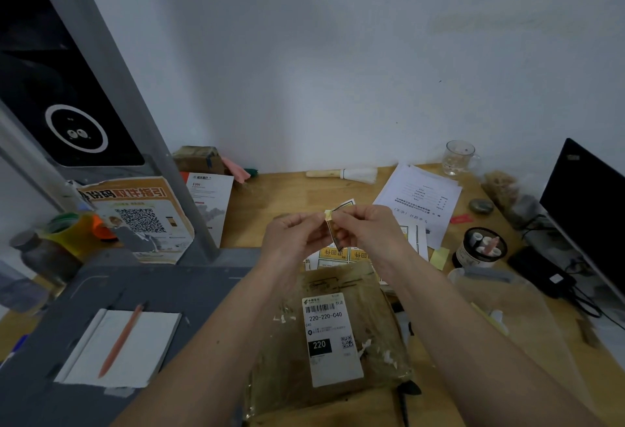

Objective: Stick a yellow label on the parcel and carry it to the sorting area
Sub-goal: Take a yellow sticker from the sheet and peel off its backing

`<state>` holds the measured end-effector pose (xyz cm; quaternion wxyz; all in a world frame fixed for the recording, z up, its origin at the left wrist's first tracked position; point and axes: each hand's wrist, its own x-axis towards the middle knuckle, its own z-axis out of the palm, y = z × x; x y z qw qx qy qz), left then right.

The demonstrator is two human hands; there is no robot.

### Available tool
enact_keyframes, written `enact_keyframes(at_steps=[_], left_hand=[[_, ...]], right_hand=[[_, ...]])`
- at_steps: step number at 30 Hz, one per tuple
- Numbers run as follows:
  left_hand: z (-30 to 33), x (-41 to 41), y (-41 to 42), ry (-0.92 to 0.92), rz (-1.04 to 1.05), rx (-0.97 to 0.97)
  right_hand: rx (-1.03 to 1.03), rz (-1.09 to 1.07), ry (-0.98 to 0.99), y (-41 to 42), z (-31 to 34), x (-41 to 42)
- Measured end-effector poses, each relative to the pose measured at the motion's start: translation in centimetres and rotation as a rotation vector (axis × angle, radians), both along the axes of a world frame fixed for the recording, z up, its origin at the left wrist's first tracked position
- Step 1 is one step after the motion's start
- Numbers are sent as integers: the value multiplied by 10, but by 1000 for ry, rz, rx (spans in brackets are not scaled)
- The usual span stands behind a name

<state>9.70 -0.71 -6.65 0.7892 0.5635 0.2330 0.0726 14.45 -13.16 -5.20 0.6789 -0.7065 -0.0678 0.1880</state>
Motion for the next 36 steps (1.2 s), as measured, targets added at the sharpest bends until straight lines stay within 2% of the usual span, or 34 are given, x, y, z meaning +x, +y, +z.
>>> enact_keyframes(at_steps=[6, 12, 16, 26, 32, 36], left_hand=[[3, -3, 0, -8, -12, 15], [6, -6, -6, -43, 25, 378], [9, -7, -9, -104, 24, 471], [9, -6, -7, -44, 43, 237], [8, -6, 0, -45, 5, -49], [6, -6, 3, -45, -21, -123]], right_hand=[[-20, -7, -32, 1, 0, -1], [-86, -5, -99, 4, -1, -4], [-117, -11, -154, 4, 1, -5], [-163, 34, -247, 2, 4, -10], [-142, 65, -233, 3, 2, -12], [-138, 92, -232, 3, 1, -12]])
